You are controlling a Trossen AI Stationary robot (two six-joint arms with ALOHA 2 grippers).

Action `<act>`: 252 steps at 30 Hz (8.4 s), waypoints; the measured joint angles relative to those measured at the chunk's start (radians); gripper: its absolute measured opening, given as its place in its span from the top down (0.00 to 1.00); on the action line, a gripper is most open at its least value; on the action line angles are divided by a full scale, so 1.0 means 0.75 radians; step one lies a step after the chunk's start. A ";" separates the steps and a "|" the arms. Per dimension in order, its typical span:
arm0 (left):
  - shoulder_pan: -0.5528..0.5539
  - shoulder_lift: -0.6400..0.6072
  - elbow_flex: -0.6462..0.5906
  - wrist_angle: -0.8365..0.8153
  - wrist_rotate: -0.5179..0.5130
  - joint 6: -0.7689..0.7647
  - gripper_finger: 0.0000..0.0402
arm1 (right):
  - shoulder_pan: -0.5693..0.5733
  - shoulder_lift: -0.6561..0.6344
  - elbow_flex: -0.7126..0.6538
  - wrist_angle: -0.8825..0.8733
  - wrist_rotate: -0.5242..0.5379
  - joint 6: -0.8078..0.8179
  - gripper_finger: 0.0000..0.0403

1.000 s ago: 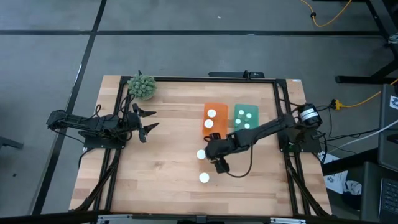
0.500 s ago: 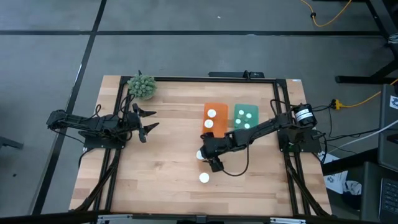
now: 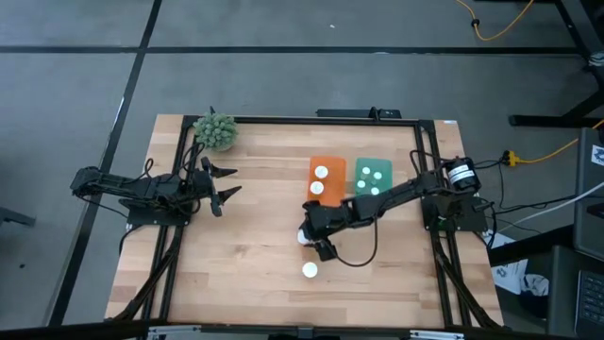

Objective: Pick and place medicine bottles into bin by pill shape (circle, oval)
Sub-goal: Put the large orange pill bottle into the orange bin, then return to Home Position

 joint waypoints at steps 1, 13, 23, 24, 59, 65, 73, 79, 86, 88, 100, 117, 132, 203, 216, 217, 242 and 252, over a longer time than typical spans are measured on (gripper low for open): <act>0.000 0.000 0.000 0.000 0.000 0.000 0.36 | 0.000 0.000 0.000 -0.001 0.005 0.000 0.32; 0.000 0.000 0.000 0.001 0.001 -0.001 0.36 | -0.011 0.038 0.002 0.032 0.016 0.003 0.32; 0.000 0.000 0.000 0.000 0.003 0.001 0.36 | -0.011 0.038 0.035 -0.004 0.010 0.037 0.49; 0.000 0.000 0.000 0.000 0.004 0.001 0.36 | -0.011 0.038 0.053 -0.034 0.011 0.049 0.50; 0.000 0.000 0.000 0.000 0.004 -0.024 0.36 | -0.452 -0.776 -0.601 0.036 0.310 0.278 0.50; 0.000 0.000 0.000 0.000 0.004 -0.030 0.36 | -0.524 -0.639 -0.601 0.145 0.249 0.230 0.49; 0.000 0.000 0.000 0.000 0.004 -0.033 0.36 | -0.580 -0.488 -0.602 0.243 0.250 0.207 0.49; 0.000 0.000 0.000 0.000 0.004 -0.033 0.36 | -0.603 -0.453 -0.601 0.270 0.257 0.209 0.47; 0.000 0.000 0.000 0.000 0.004 -0.033 0.36 | -0.604 -0.444 -0.586 0.260 0.260 0.210 0.34; 0.000 0.000 0.000 0.000 0.004 -0.033 0.36 | -0.604 -0.444 -0.555 0.254 0.260 0.208 0.31; 0.000 0.000 0.000 0.000 0.004 -0.029 0.36 | -0.535 -0.518 -0.193 -0.207 0.181 0.264 0.30; 0.000 0.000 0.000 0.000 0.003 -0.023 0.36 | 0.070 -0.536 -0.219 -0.342 -0.003 0.304 0.30; 0.000 0.000 0.000 0.000 0.004 -0.022 0.36 | 0.255 -0.077 -0.108 -0.199 0.006 0.125 0.30; 0.000 0.027 0.000 -0.001 0.004 -0.068 0.36 | -0.195 -0.742 -0.470 -0.105 0.303 0.149 0.51; 0.000 0.027 0.000 -0.001 0.003 -0.068 0.36 | -0.405 -0.528 -0.532 0.049 0.198 0.182 0.51; 0.000 0.027 0.000 -0.001 0.004 -0.068 0.36 | -0.405 -0.512 -0.533 0.069 0.180 0.184 0.51; 0.000 0.027 0.000 -0.001 0.004 -0.068 0.36 | -0.404 -0.552 -0.411 -0.071 0.166 0.272 0.36; 0.000 0.027 0.000 0.000 0.003 -0.068 0.36 | -0.402 -0.602 -0.177 -0.202 0.166 0.457 0.37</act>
